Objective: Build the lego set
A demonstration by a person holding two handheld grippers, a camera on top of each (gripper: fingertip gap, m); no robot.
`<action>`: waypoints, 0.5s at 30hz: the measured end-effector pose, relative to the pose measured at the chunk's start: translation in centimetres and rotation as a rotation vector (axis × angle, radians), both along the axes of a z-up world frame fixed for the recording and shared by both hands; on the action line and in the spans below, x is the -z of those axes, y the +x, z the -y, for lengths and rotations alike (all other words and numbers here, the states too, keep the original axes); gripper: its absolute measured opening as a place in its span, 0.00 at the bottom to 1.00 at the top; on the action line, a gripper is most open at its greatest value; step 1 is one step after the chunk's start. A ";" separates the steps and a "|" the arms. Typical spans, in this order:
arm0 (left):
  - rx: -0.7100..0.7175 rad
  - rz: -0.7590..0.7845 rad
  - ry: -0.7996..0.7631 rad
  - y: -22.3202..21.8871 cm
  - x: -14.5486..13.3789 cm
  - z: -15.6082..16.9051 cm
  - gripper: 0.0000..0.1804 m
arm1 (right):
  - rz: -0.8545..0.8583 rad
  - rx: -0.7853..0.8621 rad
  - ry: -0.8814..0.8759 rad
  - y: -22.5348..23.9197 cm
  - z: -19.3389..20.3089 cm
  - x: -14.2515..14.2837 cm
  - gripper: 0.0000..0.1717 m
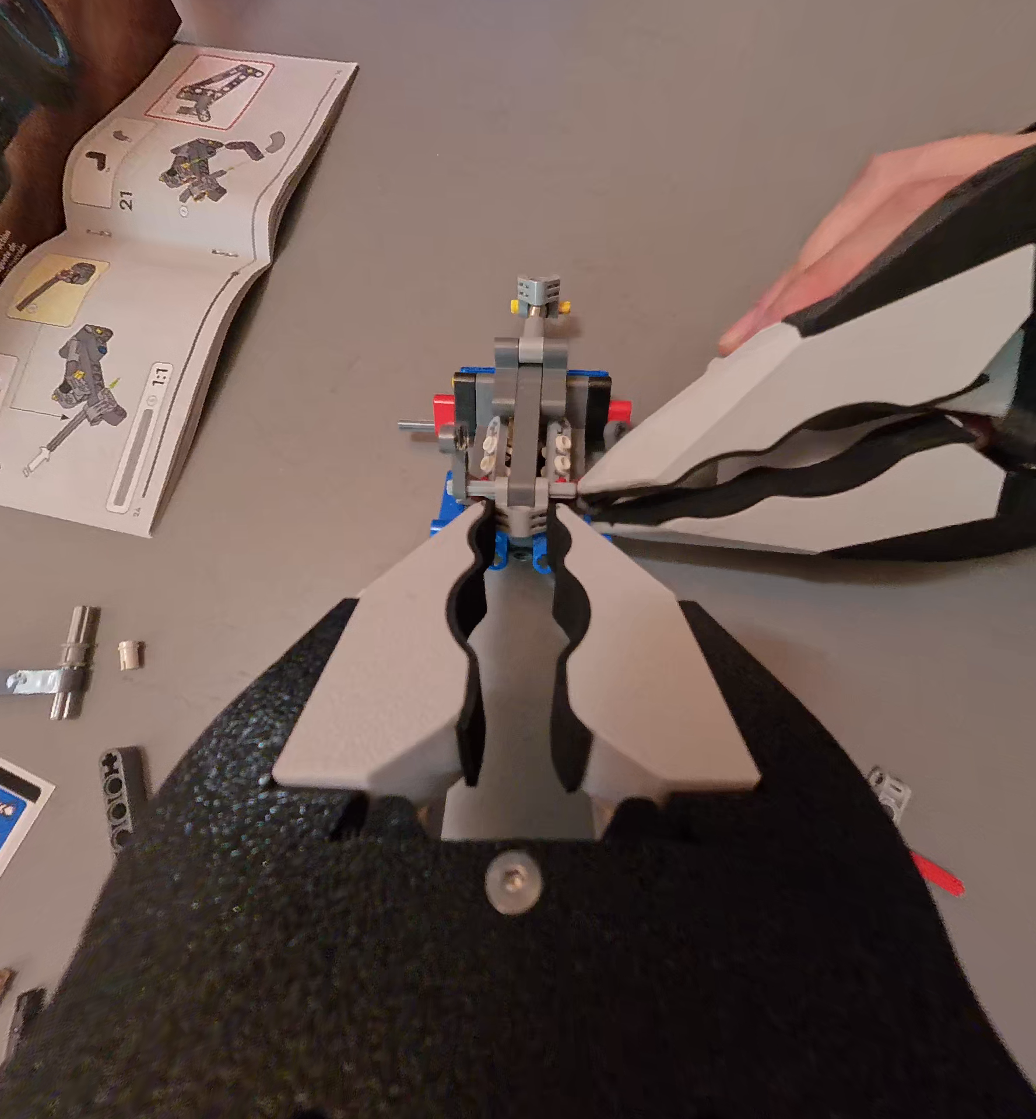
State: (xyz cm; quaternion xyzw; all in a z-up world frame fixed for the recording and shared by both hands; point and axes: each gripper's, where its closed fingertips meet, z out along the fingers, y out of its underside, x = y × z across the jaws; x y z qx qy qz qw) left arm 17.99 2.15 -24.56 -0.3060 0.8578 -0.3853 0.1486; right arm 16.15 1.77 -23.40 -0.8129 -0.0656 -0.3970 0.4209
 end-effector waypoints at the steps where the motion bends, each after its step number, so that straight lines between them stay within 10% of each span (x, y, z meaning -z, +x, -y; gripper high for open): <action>1: -0.001 -0.002 0.003 0.0 0.1 0.0 0.07 | 0.004 -0.004 -0.004 0.0 -0.1 0.0 0.02; 10: 0.004 0.011 0.027 0.1 0.3 -0.3 0.07 | -0.073 -0.035 -0.032 -1.1 1.3 0.5 0.02; 15: 0.034 0.053 0.071 0.1 0.1 -0.3 0.07 | -0.555 -0.147 -0.090 -5.0 3.2 1.9 0.03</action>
